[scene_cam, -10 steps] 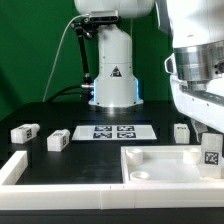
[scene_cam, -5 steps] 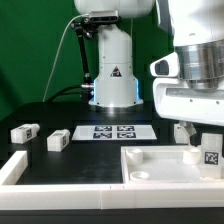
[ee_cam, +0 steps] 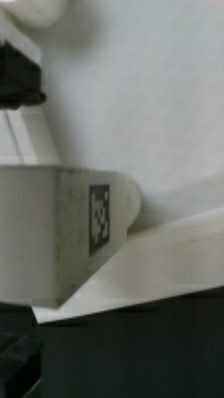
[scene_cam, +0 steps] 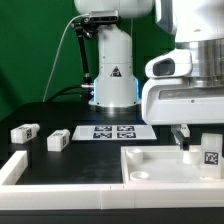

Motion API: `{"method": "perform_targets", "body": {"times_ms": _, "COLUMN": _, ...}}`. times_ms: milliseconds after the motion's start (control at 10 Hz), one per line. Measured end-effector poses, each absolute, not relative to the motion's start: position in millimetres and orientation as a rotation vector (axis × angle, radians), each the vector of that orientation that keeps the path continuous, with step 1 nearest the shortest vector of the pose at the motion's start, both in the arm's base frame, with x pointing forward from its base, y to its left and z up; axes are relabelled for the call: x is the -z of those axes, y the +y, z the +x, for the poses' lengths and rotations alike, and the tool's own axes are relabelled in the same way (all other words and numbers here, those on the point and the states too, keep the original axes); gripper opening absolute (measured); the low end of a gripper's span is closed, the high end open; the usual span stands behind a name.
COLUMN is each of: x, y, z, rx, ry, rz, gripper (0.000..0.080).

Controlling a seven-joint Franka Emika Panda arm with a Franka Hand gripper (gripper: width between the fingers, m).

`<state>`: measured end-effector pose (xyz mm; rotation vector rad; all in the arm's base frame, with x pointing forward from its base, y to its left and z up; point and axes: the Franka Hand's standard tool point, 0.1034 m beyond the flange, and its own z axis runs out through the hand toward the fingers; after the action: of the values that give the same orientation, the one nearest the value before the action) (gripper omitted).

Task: Assemble one leg

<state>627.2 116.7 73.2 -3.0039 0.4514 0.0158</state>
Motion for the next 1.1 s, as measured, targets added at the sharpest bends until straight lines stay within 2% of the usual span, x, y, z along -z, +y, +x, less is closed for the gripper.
{"method": "perform_targets", "body": {"times_ms": 100, "x": -73.1, "y": 116.5, "z": 627.2, "rx": -0.014, "ry": 0.427, "rz": -3.007, "gripper": 0.0525}}
{"method": "perform_targets", "body": {"times_ms": 200, "x": -73.1, "y": 116.5, "z": 627.2, "rx": -0.015, "ry": 0.429, "rz": -3.007, "gripper": 0.0525}}
{"method": "perform_targets", "body": {"times_ms": 300, "x": -73.2, "y": 116.5, "z": 627.2, "rx": -0.015, "ry": 0.429, "rz": -3.007, "gripper": 0.0388}}
{"method": "perform_targets", "body": {"times_ms": 400, "x": -73.3, "y": 115.6, "z": 627.5, "rx": -0.014, "ry": 0.431, "rz": -3.007, "gripper": 0.0290}}
{"method": "perform_targets", "body": {"times_ms": 700, "x": -73.3, "y": 115.4, "z": 627.5, "rx": -0.016, "ry": 0.477, "rz": -3.000, "gripper": 0.0291}}
{"method": "perform_targets", "body": {"times_ms": 1100, "x": -72.7, "y": 114.4, "z": 626.8, "rx": -0.032, "ry": 1.118, "rz": -2.827, "gripper": 0.0291}}
